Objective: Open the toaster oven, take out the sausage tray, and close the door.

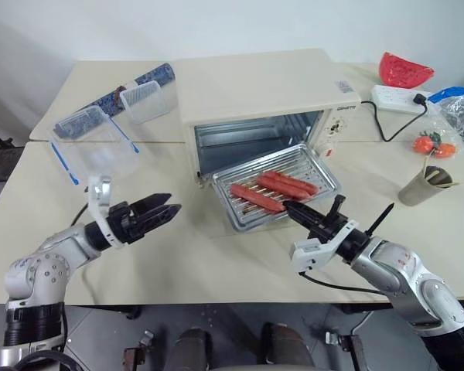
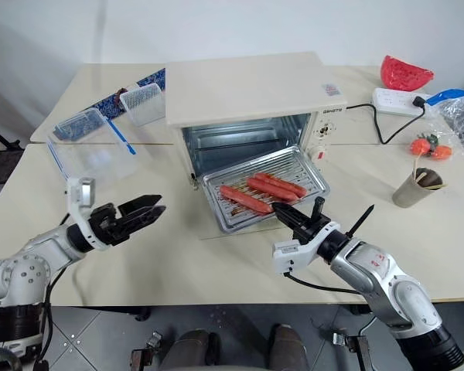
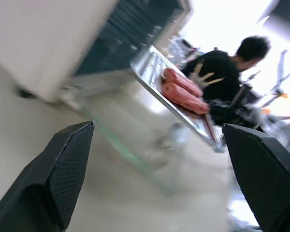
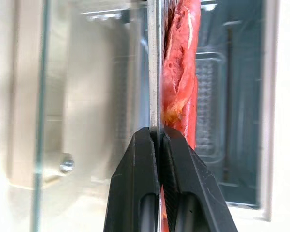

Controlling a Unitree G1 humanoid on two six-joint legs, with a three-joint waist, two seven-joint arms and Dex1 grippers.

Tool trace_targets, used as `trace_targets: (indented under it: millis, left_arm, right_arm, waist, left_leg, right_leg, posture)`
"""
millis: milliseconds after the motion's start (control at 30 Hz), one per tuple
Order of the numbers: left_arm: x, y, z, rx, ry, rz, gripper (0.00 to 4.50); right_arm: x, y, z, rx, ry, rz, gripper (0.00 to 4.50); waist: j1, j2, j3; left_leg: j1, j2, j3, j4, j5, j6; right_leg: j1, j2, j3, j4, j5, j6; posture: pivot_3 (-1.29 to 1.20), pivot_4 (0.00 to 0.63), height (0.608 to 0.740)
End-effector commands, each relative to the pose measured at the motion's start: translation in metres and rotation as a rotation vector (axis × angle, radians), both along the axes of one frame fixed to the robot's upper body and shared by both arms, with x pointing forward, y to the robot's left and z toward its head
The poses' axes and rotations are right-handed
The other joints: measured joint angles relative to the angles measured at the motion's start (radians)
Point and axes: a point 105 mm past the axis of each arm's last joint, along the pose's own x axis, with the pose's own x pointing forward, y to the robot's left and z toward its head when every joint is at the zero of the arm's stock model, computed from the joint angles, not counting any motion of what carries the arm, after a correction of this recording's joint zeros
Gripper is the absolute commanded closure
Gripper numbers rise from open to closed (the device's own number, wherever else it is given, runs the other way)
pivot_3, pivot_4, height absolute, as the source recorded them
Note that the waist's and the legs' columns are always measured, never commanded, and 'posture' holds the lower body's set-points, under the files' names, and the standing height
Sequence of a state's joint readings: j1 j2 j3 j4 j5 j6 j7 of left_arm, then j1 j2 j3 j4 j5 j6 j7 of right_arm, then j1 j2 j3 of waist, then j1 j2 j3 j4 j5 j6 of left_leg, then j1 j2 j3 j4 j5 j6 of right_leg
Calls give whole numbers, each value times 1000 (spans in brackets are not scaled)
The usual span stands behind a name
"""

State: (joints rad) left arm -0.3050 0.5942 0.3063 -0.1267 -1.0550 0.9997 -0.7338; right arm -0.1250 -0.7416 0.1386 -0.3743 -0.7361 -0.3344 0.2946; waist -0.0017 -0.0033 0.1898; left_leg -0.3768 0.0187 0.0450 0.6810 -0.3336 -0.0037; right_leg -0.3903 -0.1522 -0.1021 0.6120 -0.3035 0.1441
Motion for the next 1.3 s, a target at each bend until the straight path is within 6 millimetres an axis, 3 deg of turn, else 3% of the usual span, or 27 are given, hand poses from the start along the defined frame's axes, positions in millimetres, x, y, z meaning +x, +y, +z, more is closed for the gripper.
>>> trace_targets:
  millis: [33, 200, 400, 500, 567, 767, 1033, 1133, 1300]
  left_arm:
    - [-4, -20, 8, -33, 111, -52, 0]
    - [4, -39, 17, -142, 215, -57, 0]
    - [11, -51, 7, -223, 379, -17, 0]
    - [3, -52, 8, -229, 411, -60, 524]
    - [-2, -50, 8, -210, 424, -73, 1150]
    - [-2, -42, -1, -203, 496, -9, 1150]
    - [2, -53, -5, -252, 533, 11, 1150]
    - [4, -56, -10, -248, 556, 22, 1700]
    - [6, -57, -10, -264, 561, 38, 3208]
  right_arm:
    - [-10, 8, 18, 18, -64, 59, 4460]
    - [-15, 17, 19, 8, -49, 117, 4460]
    - [-16, 25, 16, 12, -10, 158, 4460]
    - [-12, 23, 17, 11, -8, 146, 4500]
    - [-8, 22, 19, 10, -15, 137, 4500]
    - [-3, 26, 20, 11, -19, 138, 4500]
    - [-4, 36, 17, 16, 3, 174, 4500]
    - [-4, 38, 16, 16, 8, 179, 4500]
    - [-3, 39, 18, 20, 7, 181, 4500]
  waist:
    - [0, 0, 0]
    - [1, 0, 0]
    - [1, 0, 0]
    - [1, 0, 0]
    - [1, 0, 0]
    - [3, 0, 0]
    - [3, 0, 0]
    - [3, 0, 0]
    - [2, 0, 0]
  left_leg:
    - [0, 0, -2, 0, 0, 0]
    - [0, 0, -3, 0, 0, 0]
    - [1, 0, -3, 1, 0, 0]
    - [1, 0, -3, 1, 0, 0]
    - [1, 0, -3, 1, 0, -1]
    - [2, 0, -2, 1, 0, -1]
    - [3, -1, -3, 1, 0, -1]
    - [3, -1, -2, 1, 0, -1]
    - [4, -1, -2, 1, 0, -1]
  right_leg:
    - [0, 0, 0, 0, 0, 0]
    - [0, 0, 0, 1, 0, 0]
    - [1, 0, 0, 1, 0, 0]
    - [1, 0, 1, 1, 0, 0]
    - [1, 0, 1, 1, 0, 0]
    - [1, 0, 1, 0, 0, 0]
    - [3, 1, 1, -1, 0, 0]
    - [4, 1, 1, -1, 0, 0]
    - [5, 1, 1, -1, 0, 0]
  posture:
    - [0, 150, 740]
    - [0, 150, 740]
    - [0, 150, 740]
    - [0, 150, 740]
    - [0, 150, 740]
    - [0, 150, 740]
    - [0, 150, 740]
    - [0, 150, 740]
    - [0, 150, 740]
